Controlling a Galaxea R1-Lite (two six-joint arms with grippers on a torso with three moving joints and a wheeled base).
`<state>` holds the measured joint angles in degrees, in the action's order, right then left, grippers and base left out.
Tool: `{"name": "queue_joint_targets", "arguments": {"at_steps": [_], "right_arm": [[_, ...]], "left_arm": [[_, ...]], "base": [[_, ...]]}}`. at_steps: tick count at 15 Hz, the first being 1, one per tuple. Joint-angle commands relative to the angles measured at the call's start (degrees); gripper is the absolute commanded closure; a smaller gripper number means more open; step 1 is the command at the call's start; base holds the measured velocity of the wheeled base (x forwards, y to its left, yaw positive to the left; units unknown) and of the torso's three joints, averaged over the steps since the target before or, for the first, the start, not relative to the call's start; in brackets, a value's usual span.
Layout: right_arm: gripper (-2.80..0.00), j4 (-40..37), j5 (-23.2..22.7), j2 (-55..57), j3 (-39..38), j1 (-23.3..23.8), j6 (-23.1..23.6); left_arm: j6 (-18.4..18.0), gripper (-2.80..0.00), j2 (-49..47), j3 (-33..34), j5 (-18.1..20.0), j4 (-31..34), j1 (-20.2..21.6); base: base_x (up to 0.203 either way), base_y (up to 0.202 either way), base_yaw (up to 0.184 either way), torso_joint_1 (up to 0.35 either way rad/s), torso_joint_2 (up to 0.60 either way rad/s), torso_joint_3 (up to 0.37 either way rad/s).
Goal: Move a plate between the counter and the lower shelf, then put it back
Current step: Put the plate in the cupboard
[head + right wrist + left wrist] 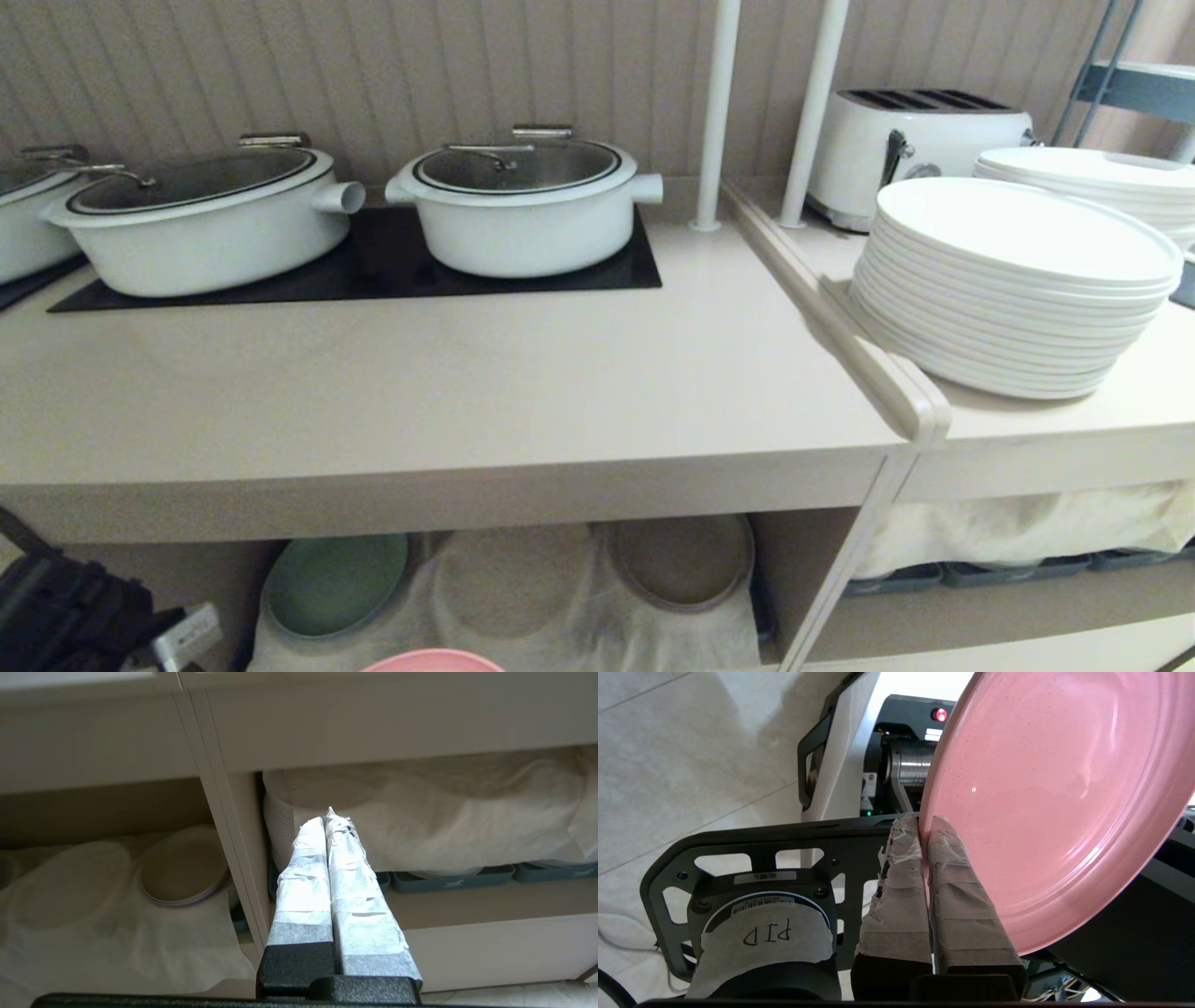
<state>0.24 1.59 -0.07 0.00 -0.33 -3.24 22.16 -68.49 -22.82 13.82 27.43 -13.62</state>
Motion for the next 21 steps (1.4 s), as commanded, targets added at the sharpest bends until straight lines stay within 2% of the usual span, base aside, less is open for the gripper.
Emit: {"name": "queue_joint_targets", "arguments": {"at_steps": [1, 21], "right_arm": [[0.00, 0.03, 0.08, 0.07, 0.00, -0.02, -0.01], [0.00, 0.03, 0.08, 0.07, 0.00, -0.02, -0.01]], "left_arm": [[0.16, 0.00, 0.20, 0.40, 0.06, 0.17, -0.01], [0.43, 0.00, 0.72, 0.15, -0.03, 0.43, -0.01]], "base": [[0.000, 0.000, 0.000, -0.246, 0.53, 0.300], [0.000, 0.000, 0.000, -0.189, 0.48, 0.292]]}}
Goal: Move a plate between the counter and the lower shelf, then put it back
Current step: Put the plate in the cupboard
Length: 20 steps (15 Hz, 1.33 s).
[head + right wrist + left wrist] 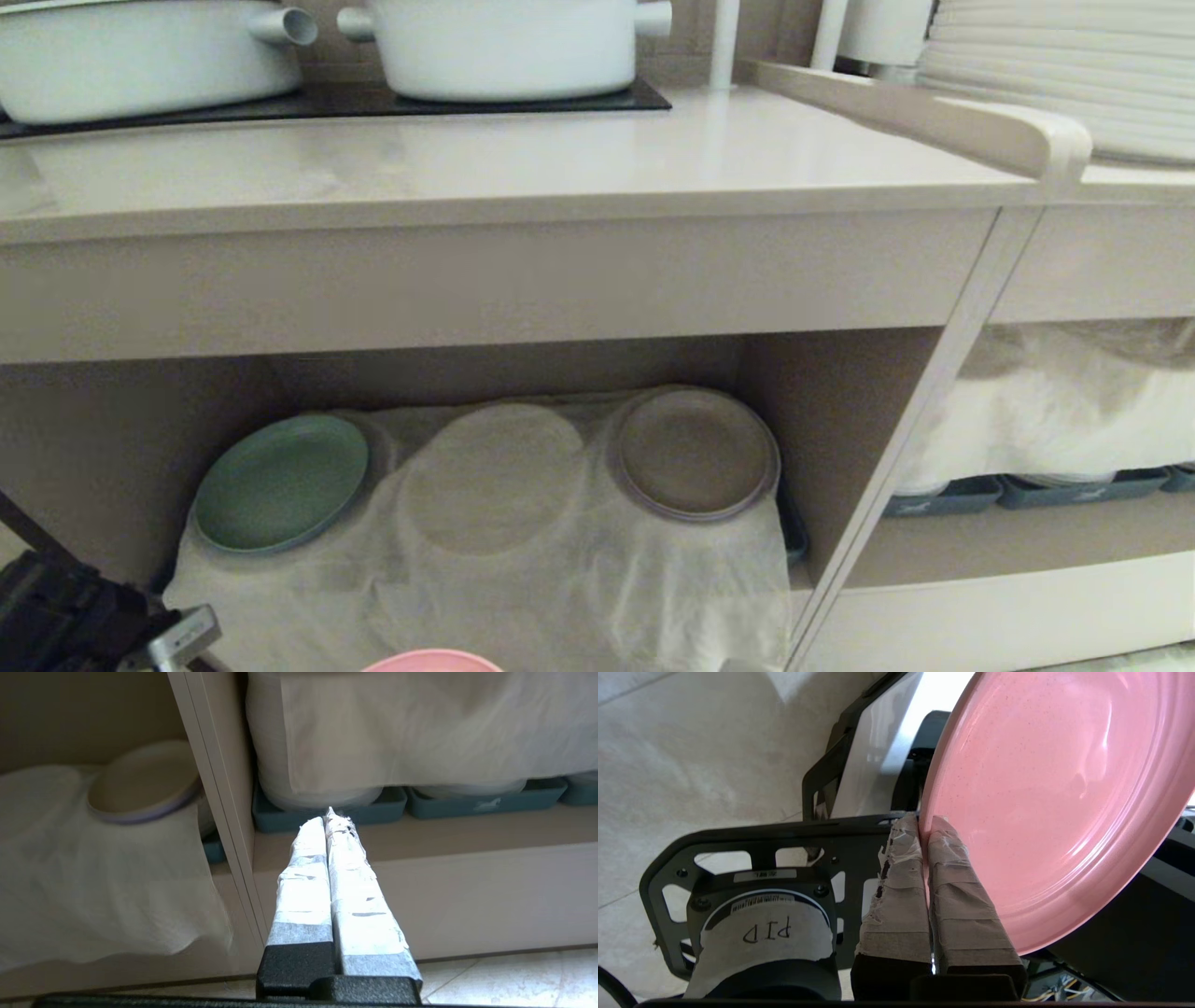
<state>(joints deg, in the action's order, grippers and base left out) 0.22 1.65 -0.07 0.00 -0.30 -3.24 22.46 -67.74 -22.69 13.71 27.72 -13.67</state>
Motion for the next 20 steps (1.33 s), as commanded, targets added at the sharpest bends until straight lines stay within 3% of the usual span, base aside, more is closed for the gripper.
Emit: {"name": "queue_joint_targets", "arguments": {"at_steps": [1, 20], "right_arm": [[0.00, 0.05, 0.02, 0.07, 0.00, -0.05, -0.01], [0.00, 0.05, 0.20, 0.07, 0.00, -0.05, -0.10]], "left_arm": [[0.13, 0.00, -0.11, 0.10, 0.08, 0.14, 0.04], [0.40, 0.00, -0.64, -0.05, 0.35, -0.12, 0.04]], "base": [[0.000, 0.000, 0.000, -0.119, 0.44, 0.325], [0.000, 0.000, 0.000, -0.011, 0.05, 0.033]]}}
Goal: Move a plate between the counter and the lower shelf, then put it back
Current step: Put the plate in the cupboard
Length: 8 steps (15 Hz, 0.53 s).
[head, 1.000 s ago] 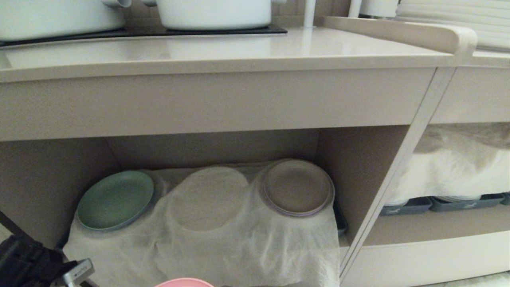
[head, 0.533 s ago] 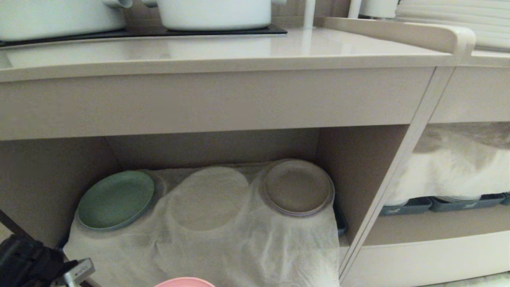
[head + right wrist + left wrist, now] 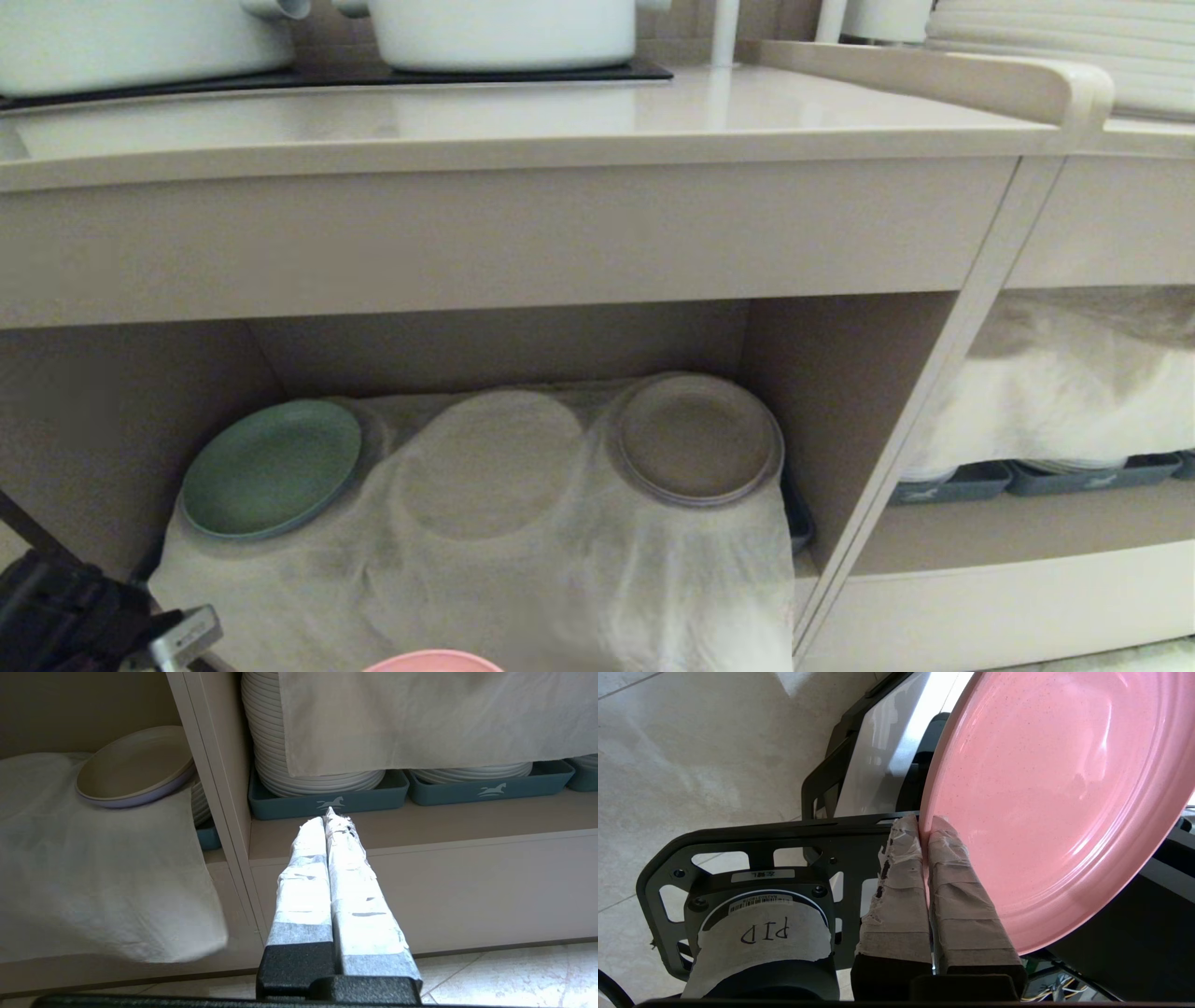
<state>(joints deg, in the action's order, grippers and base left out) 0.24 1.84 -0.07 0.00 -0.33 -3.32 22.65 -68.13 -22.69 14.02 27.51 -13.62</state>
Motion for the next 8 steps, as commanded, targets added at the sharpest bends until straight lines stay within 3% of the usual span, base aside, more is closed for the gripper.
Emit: {"name": "queue_joint_targets", "arguments": {"at_steps": [1, 8], "right_arm": [[0.00, 0.02, 0.00, 0.07, 0.00, -0.02, -0.02], [0.00, 0.02, 0.00, 0.07, 0.00, -0.02, -0.02]], "left_arm": [[0.29, 0.00, -0.25, -0.08, 0.04, 0.00, -0.01], [1.78, 0.00, -0.24, -0.25, 0.94, -0.08, -0.01]], "base": [[0.000, 0.000, 0.000, 0.000, 0.00, 0.000], [0.000, 0.000, 0.000, 0.000, 0.00, 0.000]]}}
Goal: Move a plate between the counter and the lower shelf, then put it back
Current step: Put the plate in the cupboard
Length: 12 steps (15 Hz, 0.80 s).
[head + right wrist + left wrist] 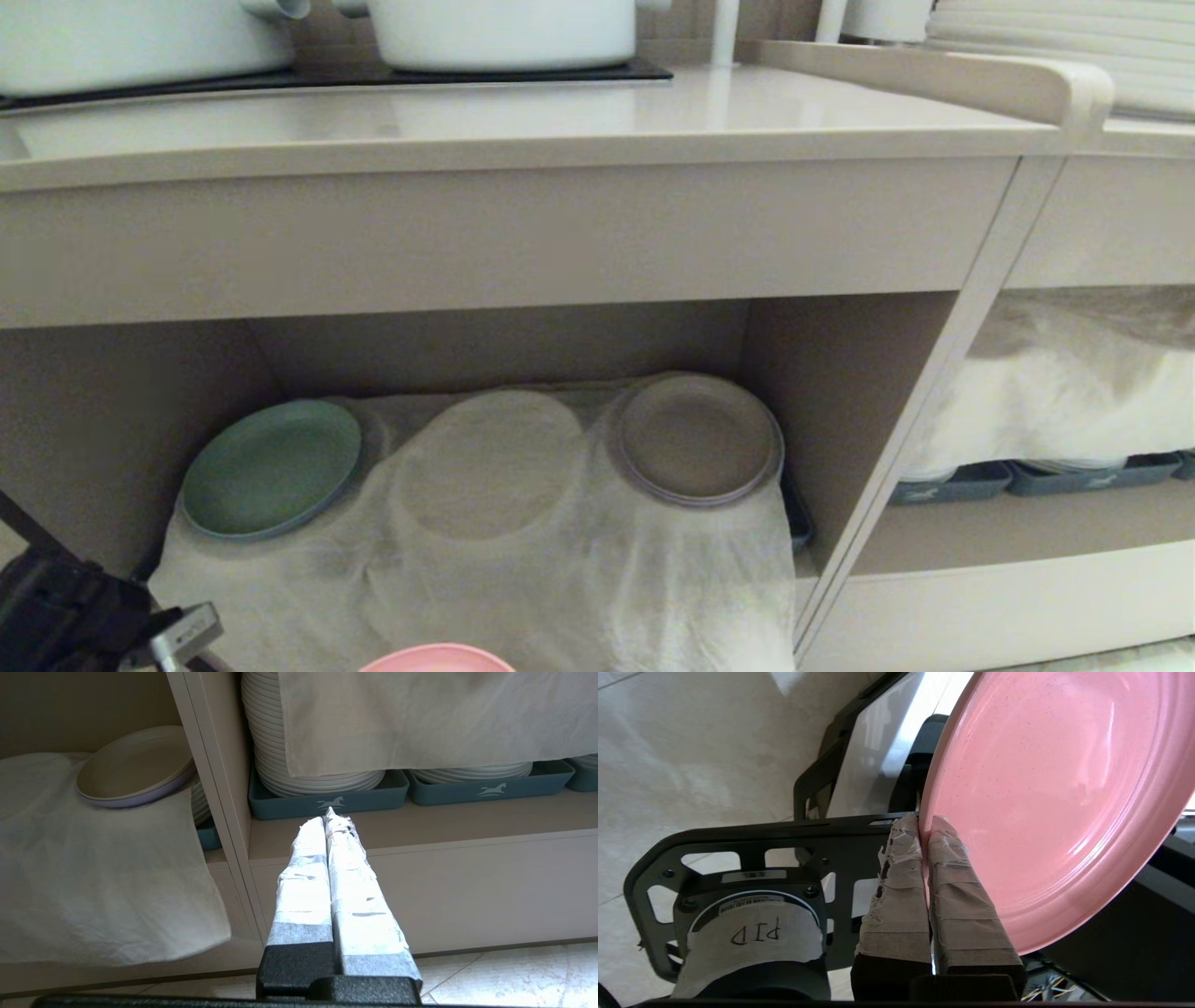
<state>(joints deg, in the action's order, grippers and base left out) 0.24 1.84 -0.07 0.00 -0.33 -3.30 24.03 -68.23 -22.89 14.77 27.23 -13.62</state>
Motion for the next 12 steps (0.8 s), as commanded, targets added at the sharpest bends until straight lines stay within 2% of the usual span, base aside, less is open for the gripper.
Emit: {"name": "queue_joint_targets", "arguments": {"at_steps": [1, 3, 6, 12], "right_arm": [[0.00, 0.02, 0.00, 0.07, 0.00, -0.02, -0.04], [0.00, 0.02, 0.00, 0.07, 0.00, -0.02, 0.04], [0.00, 0.02, 0.00, 0.07, 0.00, -0.02, -0.04], [0.00, 0.02, 0.00, 0.07, 0.00, -0.02, 0.04]], "left_arm": [[0.51, 0.00, -0.07, -0.05, 0.25, 0.16, -0.01], [0.69, 0.00, -0.12, -0.18, 0.34, 0.01, 0.12], [2.93, 0.00, -0.22, -0.89, 0.39, -1.08, 0.17], [3.12, 0.00, -0.85, -1.04, 0.34, -2.75, 0.26]], "base": [[0.000, 0.000, 0.000, 0.000, 0.00, 0.000], [0.000, 0.000, 0.000, 0.000, 0.00, 0.000], [0.000, 0.000, 0.000, 0.000, 0.00, 0.000], [0.000, 0.000, 0.000, 0.000, 0.00, 0.000]]}}
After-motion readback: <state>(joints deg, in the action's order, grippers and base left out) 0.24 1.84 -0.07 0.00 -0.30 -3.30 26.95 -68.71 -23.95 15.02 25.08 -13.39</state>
